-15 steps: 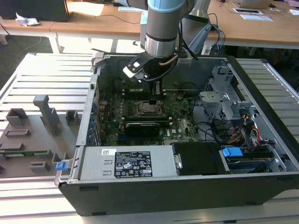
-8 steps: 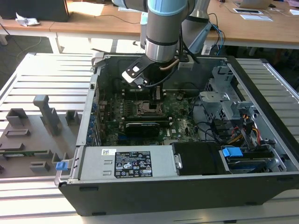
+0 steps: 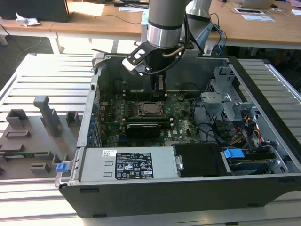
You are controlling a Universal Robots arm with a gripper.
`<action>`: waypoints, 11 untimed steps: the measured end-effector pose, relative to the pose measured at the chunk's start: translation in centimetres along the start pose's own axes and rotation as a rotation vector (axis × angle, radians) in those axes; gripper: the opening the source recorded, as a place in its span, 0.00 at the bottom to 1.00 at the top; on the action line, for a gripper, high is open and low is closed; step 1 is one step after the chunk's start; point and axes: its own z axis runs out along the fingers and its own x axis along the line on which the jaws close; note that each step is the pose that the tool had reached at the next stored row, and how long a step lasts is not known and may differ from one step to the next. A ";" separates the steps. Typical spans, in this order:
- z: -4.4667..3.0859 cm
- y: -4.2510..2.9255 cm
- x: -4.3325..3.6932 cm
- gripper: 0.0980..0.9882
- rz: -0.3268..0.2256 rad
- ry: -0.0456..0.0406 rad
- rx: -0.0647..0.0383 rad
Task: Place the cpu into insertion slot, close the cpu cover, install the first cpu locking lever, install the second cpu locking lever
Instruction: 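Close the cpu cover, then install the first cpu locking lever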
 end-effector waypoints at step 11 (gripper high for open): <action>-0.63 -0.01 -0.01 0.01 -0.006 0.0000 0.000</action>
